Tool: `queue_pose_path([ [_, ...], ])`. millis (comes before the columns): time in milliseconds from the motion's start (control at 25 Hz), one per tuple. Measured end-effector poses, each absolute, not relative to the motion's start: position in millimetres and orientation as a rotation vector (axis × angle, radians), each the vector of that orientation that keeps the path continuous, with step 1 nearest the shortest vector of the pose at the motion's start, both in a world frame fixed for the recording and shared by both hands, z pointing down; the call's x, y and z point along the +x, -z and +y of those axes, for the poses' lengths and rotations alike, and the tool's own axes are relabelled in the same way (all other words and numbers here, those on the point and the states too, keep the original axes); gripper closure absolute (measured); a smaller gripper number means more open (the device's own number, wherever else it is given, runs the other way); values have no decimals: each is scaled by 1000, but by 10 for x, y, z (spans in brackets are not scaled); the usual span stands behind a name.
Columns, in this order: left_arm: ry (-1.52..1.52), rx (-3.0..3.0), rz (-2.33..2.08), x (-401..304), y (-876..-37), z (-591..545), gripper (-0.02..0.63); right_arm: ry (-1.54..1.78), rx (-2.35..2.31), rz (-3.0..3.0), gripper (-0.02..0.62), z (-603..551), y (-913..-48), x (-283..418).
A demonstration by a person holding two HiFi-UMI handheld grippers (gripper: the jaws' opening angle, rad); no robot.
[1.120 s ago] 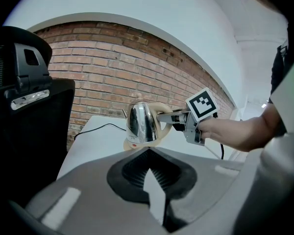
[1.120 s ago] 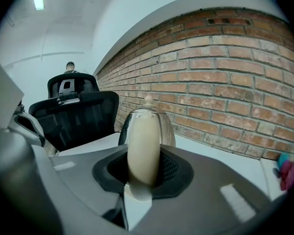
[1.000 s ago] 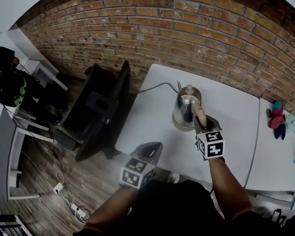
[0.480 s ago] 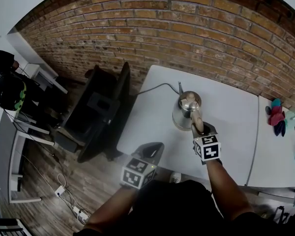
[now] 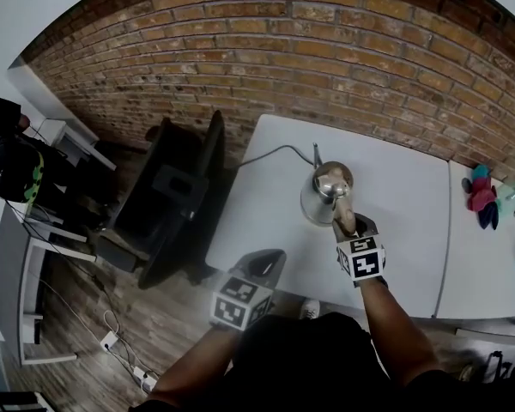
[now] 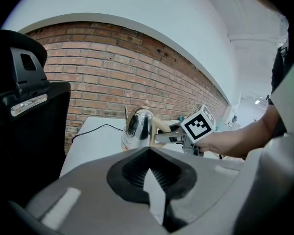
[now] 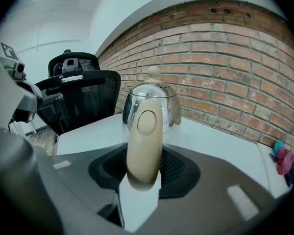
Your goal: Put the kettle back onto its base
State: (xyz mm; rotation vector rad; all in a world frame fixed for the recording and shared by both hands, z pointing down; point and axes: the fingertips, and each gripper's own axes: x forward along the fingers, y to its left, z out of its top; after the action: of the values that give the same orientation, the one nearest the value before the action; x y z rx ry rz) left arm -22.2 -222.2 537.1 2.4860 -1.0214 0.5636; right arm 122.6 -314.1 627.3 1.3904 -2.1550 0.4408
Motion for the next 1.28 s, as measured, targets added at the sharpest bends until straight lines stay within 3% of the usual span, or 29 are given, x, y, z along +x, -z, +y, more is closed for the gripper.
queue_pose_path([
  [240,-573,2516,-995,-260,-5330,-2154,605,-440,1459,-2140,351,-3044,-6185,1297],
  [600,-601,2547,-911,-442,-5273,-1957,605,-460,1605,-2075,359,-2659,-5978,1336],
  [680,-601,2559,-886,-470,-5242,-1903,606,-460,1625,-2088,382,-2546,-5879,1285],
  [920,-595,2606,-816,-625,-5125,-1713,605,-403,1647,-2174,568,-2204,-5520,936],
  [1280,-582,2686,-729,-927,-5089,-1318,606,-358,1722,-2204,569,-1624,-5218,445],
])
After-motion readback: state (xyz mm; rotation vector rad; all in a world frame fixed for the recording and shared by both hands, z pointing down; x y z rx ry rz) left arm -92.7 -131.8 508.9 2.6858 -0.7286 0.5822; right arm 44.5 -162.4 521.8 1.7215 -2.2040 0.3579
